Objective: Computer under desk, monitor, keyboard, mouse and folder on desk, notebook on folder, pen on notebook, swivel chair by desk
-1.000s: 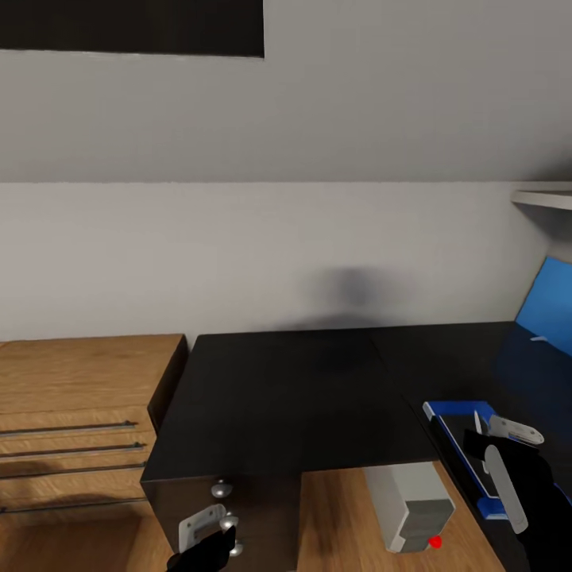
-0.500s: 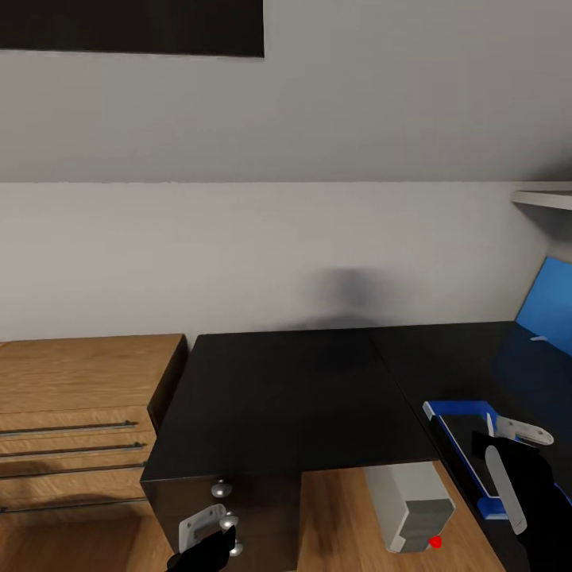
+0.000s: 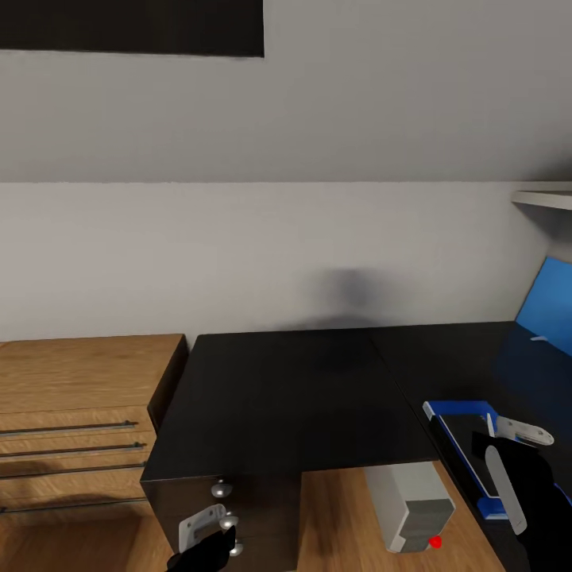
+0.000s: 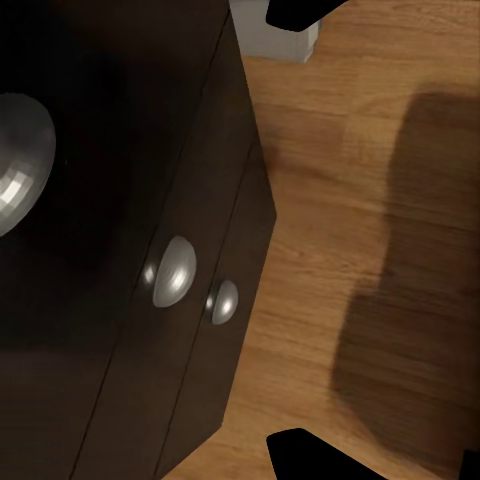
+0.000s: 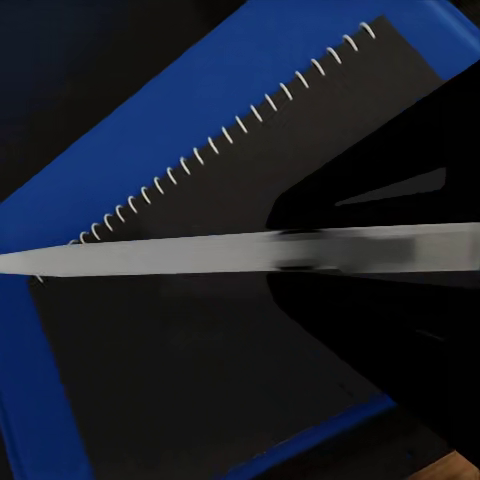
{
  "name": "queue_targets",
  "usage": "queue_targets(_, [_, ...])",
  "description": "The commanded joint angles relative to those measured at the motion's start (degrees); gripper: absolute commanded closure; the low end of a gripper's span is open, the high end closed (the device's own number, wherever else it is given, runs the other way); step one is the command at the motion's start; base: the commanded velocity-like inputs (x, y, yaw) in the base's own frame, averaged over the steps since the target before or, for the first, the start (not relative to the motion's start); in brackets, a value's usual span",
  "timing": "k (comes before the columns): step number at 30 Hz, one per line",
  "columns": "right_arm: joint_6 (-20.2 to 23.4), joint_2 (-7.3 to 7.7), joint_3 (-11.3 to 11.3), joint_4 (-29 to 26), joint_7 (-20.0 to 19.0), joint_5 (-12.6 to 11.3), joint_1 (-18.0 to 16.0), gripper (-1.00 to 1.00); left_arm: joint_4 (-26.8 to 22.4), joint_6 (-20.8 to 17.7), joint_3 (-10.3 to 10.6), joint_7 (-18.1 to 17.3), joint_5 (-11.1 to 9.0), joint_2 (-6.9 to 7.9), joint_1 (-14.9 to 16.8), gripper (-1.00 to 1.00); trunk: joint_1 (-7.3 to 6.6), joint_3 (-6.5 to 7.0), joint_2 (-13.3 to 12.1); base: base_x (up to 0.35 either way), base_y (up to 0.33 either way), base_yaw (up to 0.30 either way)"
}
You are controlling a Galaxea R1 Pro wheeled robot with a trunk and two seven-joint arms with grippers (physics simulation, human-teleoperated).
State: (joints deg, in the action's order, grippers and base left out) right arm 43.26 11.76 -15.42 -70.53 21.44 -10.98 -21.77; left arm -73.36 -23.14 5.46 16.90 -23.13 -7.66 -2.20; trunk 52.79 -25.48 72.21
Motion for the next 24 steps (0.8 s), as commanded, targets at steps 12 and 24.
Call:
queue_targets(12, [0.11, 0.02, 0.03, -0.34, 0.45, -0.79, -0.01, -1.00, -0.12, -0.15, 0.08, 0.50, -0.60, 0.01, 0.00, -1.00, 0.00, -0.05, 0.04, 0.000, 0.000, 0.000])
queue_targets(24, [1.25, -6.80, 0.83, -14.63, 0.28, -1.17, 0.37, -1.00, 0.09, -0.15, 0.15, 0.36, -0.53, 0.01, 0.00, -1.00, 0.00, -0.05, 0.04, 0.000, 0.000, 0.000])
